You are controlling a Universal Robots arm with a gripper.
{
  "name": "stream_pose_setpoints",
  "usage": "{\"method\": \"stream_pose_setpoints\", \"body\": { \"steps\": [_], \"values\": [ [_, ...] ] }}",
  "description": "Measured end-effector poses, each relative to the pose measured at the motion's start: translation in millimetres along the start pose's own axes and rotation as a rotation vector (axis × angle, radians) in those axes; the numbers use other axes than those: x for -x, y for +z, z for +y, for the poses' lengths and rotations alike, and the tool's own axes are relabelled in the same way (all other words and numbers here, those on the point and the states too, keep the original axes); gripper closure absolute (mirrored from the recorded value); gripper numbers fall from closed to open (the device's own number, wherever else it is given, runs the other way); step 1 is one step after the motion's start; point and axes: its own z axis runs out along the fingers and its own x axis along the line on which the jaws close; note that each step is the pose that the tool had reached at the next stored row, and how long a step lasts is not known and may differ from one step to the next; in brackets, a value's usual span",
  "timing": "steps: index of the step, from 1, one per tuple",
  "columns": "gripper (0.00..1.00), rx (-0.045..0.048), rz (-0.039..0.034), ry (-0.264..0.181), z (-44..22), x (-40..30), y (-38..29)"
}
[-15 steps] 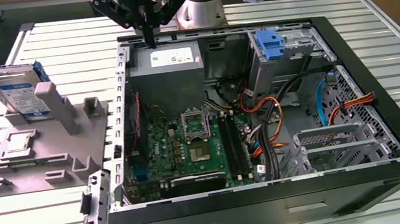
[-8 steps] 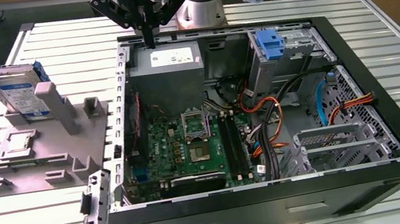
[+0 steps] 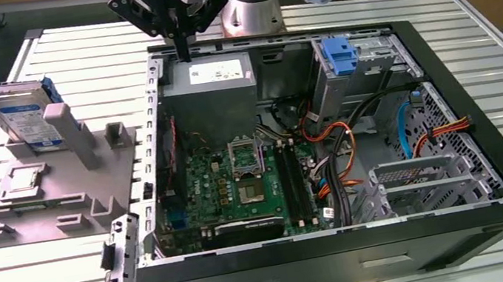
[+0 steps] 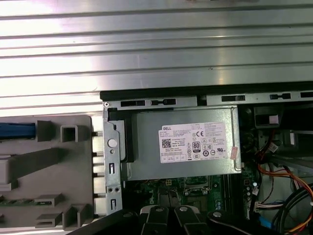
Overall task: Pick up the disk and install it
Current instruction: 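Reach for the disk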
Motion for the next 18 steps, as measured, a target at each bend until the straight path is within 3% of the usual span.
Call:
{"method": "stream_pose_setpoints", "body": {
  "steps": [18],
  "values": [
    [0.90, -0.0001, 0.0001, 0.000, -0.5, -6.7, 0.1]
  ]
}}
